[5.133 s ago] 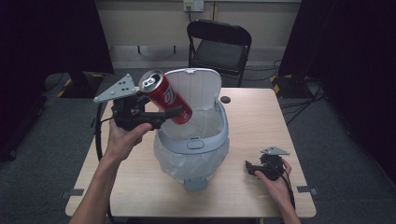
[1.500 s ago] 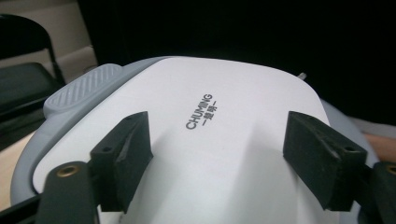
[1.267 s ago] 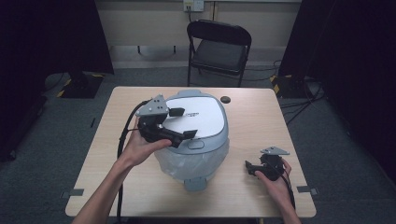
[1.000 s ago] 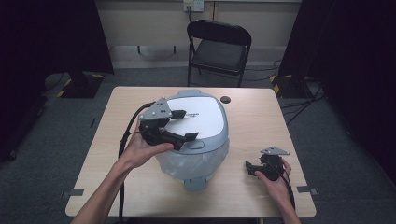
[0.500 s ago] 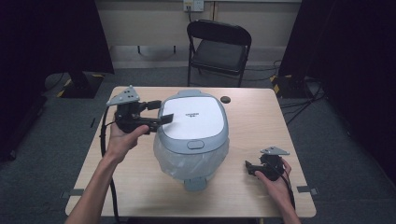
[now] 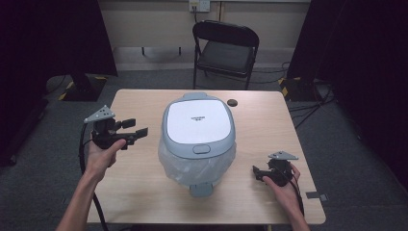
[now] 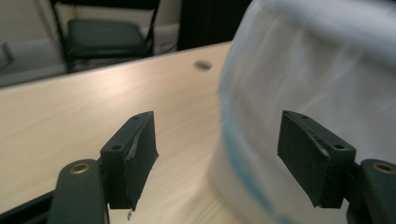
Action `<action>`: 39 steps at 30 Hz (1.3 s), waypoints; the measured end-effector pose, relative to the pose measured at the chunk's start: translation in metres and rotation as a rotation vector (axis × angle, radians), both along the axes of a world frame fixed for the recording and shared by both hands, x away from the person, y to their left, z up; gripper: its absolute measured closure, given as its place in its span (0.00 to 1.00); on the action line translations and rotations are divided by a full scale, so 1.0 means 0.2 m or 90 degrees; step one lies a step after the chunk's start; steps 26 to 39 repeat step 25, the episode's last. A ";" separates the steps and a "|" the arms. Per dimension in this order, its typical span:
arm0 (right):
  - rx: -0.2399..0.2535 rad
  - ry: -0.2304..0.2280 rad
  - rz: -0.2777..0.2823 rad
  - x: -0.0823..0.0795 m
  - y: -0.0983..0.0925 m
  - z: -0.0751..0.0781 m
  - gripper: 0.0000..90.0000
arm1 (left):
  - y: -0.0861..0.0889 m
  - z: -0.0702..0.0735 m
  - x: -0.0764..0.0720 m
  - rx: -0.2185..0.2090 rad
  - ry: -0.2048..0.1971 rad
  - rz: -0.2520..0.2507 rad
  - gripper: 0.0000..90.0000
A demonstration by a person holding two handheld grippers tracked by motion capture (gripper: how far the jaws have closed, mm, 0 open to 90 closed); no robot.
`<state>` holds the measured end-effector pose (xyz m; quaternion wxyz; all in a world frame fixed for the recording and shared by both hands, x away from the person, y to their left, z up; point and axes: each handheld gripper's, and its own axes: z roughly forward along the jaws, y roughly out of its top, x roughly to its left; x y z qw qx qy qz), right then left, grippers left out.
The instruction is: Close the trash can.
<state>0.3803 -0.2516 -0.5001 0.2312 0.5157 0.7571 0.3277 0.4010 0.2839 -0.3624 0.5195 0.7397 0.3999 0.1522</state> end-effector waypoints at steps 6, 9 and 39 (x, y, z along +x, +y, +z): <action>0.000 0.000 0.000 0.00 0.00 0.00 0.14 | 0.06 -0.24 -0.02 0.051 0.055 0.030 0.32; 0.000 0.000 0.000 0.00 0.00 0.00 0.14 | 0.07 -0.35 -0.04 0.099 0.075 0.037 0.30; 0.000 0.000 0.002 0.00 0.00 0.00 0.14 | 0.08 -0.68 -0.10 0.217 0.102 0.066 0.23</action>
